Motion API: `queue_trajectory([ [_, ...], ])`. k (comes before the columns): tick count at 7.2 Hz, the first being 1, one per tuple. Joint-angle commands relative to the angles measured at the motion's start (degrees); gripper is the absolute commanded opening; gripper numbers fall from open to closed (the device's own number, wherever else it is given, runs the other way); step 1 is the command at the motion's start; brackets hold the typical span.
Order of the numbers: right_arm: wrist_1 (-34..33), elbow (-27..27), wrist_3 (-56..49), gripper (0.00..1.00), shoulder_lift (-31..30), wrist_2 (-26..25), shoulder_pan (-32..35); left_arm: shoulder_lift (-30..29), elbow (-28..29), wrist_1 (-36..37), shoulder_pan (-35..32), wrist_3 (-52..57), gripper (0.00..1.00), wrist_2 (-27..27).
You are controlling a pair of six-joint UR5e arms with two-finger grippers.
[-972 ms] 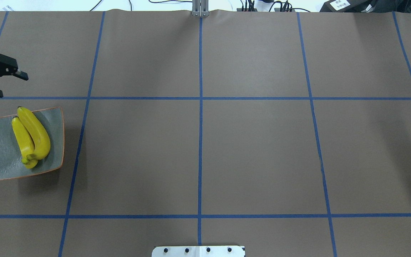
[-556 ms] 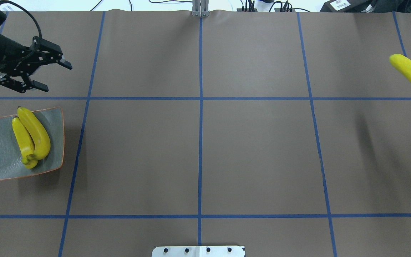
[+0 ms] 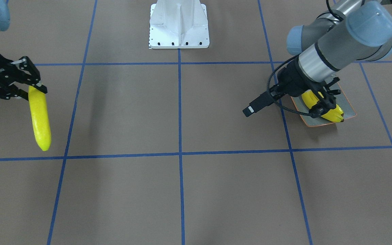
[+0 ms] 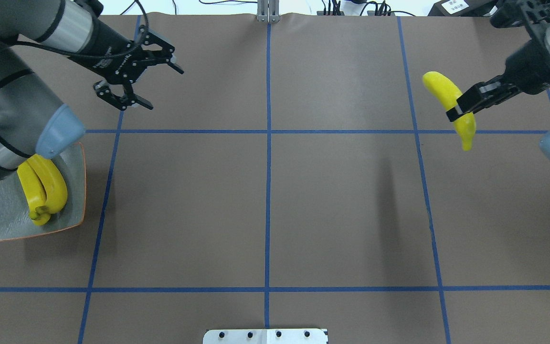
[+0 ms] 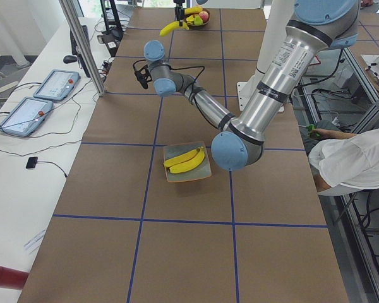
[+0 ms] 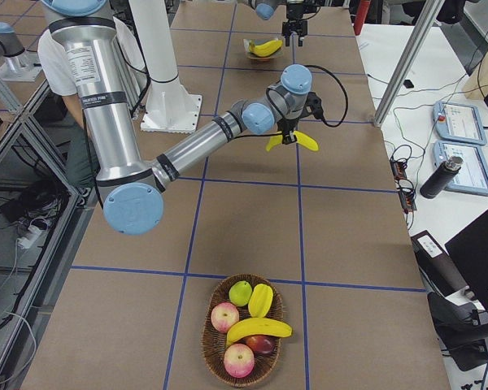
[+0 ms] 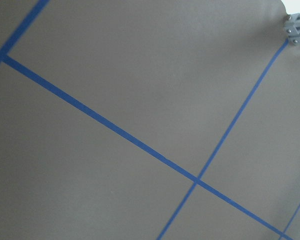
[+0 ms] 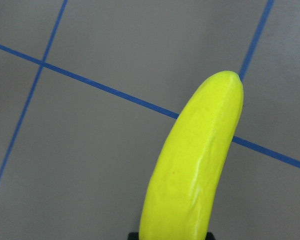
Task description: Transfer all bananas from basket to plate
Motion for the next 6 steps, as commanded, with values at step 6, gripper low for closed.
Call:
queue_trajectory([
  [6,13.1,-3.7,24.4,0.0,11.8,-2.8,-12.2,-14.4,6.8,-2.4,9.3,-9.8,1.0,7.2],
])
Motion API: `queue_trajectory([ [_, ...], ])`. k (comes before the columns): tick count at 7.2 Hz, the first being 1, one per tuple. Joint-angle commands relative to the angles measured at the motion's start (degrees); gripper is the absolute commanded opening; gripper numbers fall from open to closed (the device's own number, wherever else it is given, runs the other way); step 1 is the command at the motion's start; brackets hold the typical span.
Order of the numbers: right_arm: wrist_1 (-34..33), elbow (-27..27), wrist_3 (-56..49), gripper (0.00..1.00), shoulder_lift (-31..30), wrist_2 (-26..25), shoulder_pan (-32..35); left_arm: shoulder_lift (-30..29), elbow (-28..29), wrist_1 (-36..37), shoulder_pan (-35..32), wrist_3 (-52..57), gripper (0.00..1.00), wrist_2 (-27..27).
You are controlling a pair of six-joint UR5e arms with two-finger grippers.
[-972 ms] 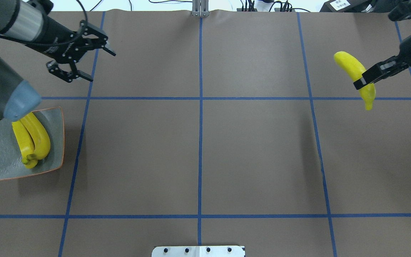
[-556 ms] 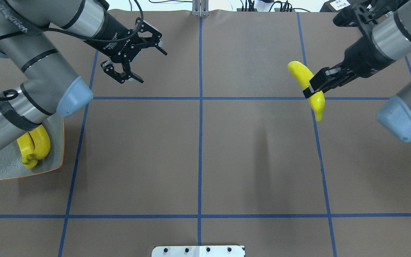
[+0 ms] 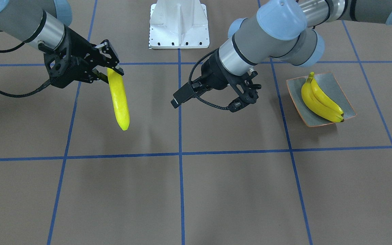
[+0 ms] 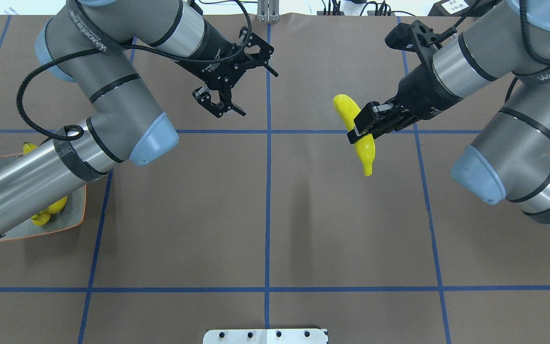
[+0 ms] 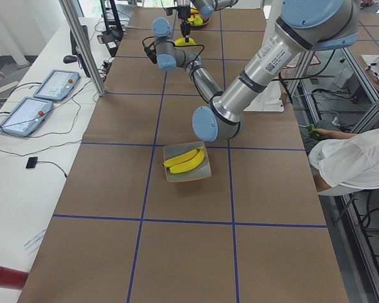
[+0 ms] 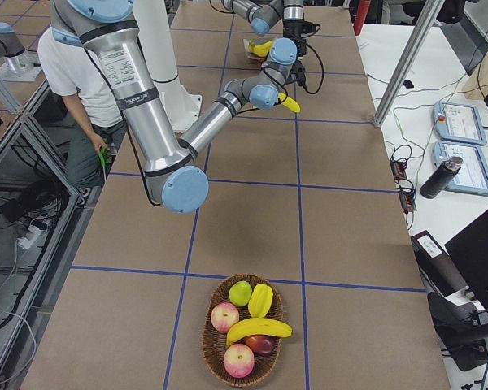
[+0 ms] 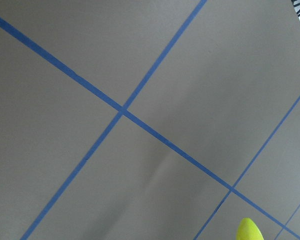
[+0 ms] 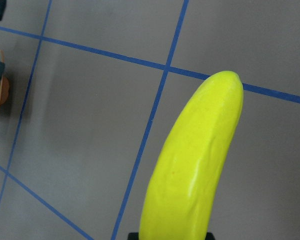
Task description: Transfer all bananas from basket to plate
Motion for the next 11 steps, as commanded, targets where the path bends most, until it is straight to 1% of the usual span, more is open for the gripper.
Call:
queue_trajectory([
  [1,0.1,-1.1,3.6,0.0,4.0,-0.4,-0.5,-0.9,0.2,-2.5,1.4,-2.6,1.0,1.7],
  [2,2.0,-1.2,5.8,0.0,4.5,-0.4,-0.7,-0.9,1.6,-5.6,1.7,-4.7,1.0,1.8],
  [3,6.3,-2.5,7.8,0.0,4.5,-0.7,-1.5,-1.0,2.1,-8.4,3.3,-6.9,1.0,5.2],
  [4,8.7,-2.9,8.3,0.0,4.4,-2.5,-2.8,-1.1,2.1,-9.2,4.2,-8.0,1.0,7.2],
  [6,10.1,-2.6,9.4,0.0,4.5,-3.0,-3.4,-2.0,2.2,-9.7,4.2,-10.2,1.0,7.3],
  [7,12.7,-2.6,11.9,0.0,4.5,-3.3,-3.4,-2.1,2.4,-10.3,4.2,-11.5,1.0,7.3],
  [8,14.4,-2.7,12.5,0.0,4.5,-3.6,-3.4,-2.0,2.5,-11.8,4.2,-13.9,1.0,7.4],
  [9,16.1,-2.7,14.8,0.0,4.5,-4.1,-3.4,-1.9,2.9,-13.5,4.7,-15.0,1.0,8.8],
  [10,17.6,-2.7,16.1,0.0,4.5,-5.1,-3.4,-1.8,3.6,-16.6,5.0,-18.2,1.0,10.8],
  [11,18.0,-2.7,16.8,0.0,4.5,-5.1,-3.4,-1.7,3.6,-18.8,5.0,-19.8,0.99,11.1],
])
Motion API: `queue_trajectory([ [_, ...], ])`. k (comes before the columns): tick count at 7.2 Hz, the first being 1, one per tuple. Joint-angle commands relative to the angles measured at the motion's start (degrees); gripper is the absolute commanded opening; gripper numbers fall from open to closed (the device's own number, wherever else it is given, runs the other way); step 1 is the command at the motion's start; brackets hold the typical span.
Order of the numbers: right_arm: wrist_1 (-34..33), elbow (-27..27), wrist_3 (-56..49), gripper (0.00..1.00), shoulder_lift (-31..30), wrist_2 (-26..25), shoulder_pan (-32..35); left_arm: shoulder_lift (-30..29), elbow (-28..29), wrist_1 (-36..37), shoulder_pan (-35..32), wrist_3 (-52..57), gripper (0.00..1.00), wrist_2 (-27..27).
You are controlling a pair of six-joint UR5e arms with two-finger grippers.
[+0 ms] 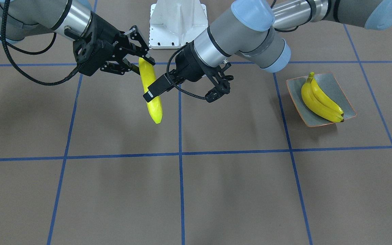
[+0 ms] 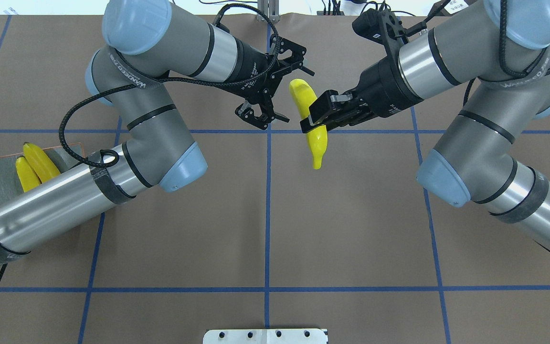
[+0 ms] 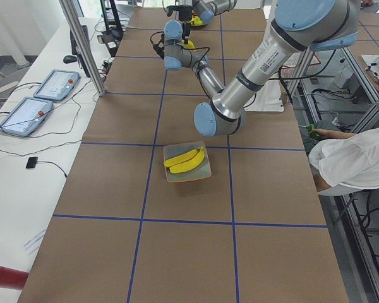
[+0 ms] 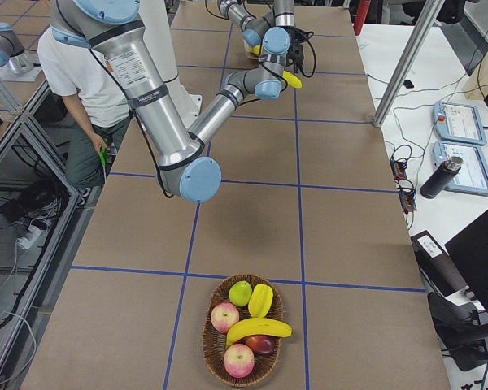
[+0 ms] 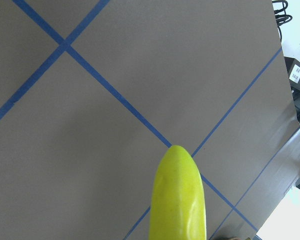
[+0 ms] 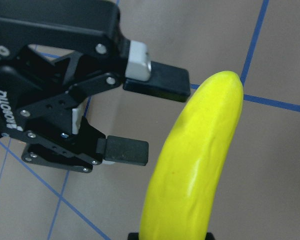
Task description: Transfer all bananas from basket to plate
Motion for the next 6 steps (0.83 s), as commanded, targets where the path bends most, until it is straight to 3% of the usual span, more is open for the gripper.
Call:
queue_trajectory([
  [1,1.2,0.2,1.6,0.0,0.0,-0.4,0.1,0.2,0.4,-5.4,0.2,-4.4,0.99,3.8],
  [3,6.8,-0.2,5.7,0.0,-1.1,-0.4,0.1,0.5,4.0,-13.4,0.2,-7.1,0.99,7.2],
  [6,7.9,-0.2,7.3,0.0,-1.0,-0.8,0.2,0.5,4.8,-14.5,0.3,-7.7,0.94,7.5],
])
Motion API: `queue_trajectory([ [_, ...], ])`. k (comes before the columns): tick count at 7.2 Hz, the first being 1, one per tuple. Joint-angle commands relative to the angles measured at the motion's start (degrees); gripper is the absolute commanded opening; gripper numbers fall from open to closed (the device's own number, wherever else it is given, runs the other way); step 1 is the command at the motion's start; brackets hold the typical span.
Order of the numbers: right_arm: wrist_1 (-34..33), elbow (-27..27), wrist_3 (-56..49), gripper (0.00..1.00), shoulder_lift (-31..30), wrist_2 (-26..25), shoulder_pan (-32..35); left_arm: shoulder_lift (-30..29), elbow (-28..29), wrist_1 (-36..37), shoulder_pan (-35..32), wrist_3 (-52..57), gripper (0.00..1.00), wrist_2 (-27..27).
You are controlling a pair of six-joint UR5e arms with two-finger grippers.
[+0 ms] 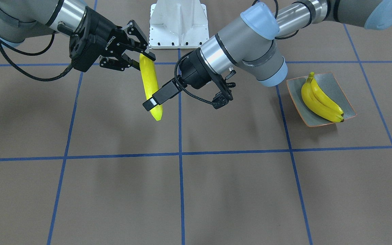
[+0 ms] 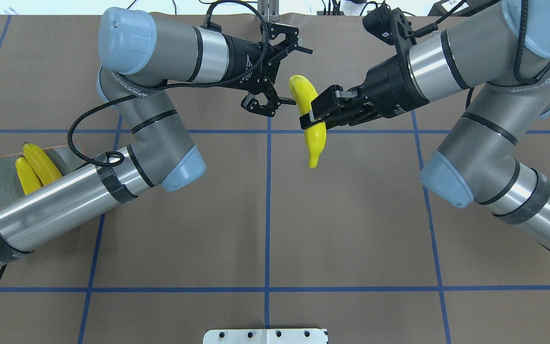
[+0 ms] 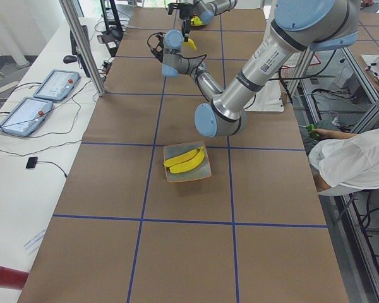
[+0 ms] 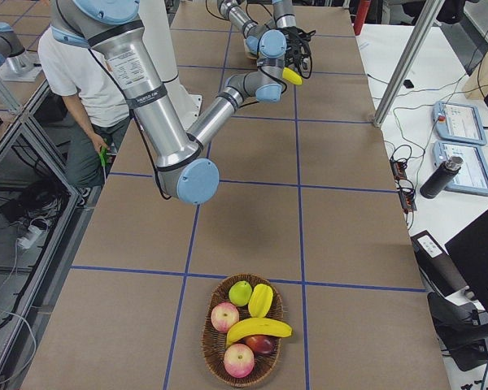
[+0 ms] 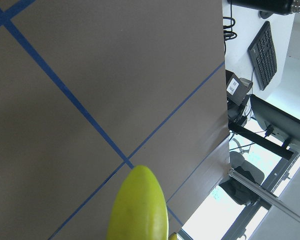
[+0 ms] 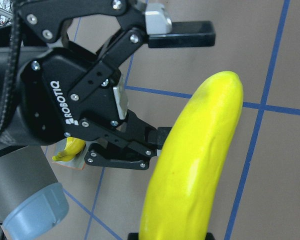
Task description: Transfer all bananas from basket to plate
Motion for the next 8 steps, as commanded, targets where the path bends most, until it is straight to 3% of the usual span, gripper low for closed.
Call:
queue_trajectory([
  [1,2.2,-0.1,1.7,0.0,-0.1,-1.8,0.0,0.1,-0.2,-0.5,0.1,-0.3,0.9,0.1],
  [3,2.5,-0.1,2.0,0.0,-0.1,-3.5,0.0,0.1,-0.3,-0.6,0.1,-1.4,0.74,0.0],
  [4,2.5,-0.1,2.1,0.0,-0.1,-3.6,-0.1,0.1,-0.4,-0.6,0.1,-1.5,0.61,0.0],
  [7,3.0,-0.1,2.1,0.0,-0.1,-4.2,-0.1,0.1,-0.5,-0.6,0.1,-1.5,0.1,-0.1],
  [8,3.0,-0.1,2.1,0.11,-0.1,-4.2,-0.1,0.1,-0.6,-0.6,0.1,-1.5,0.0,-0.1],
])
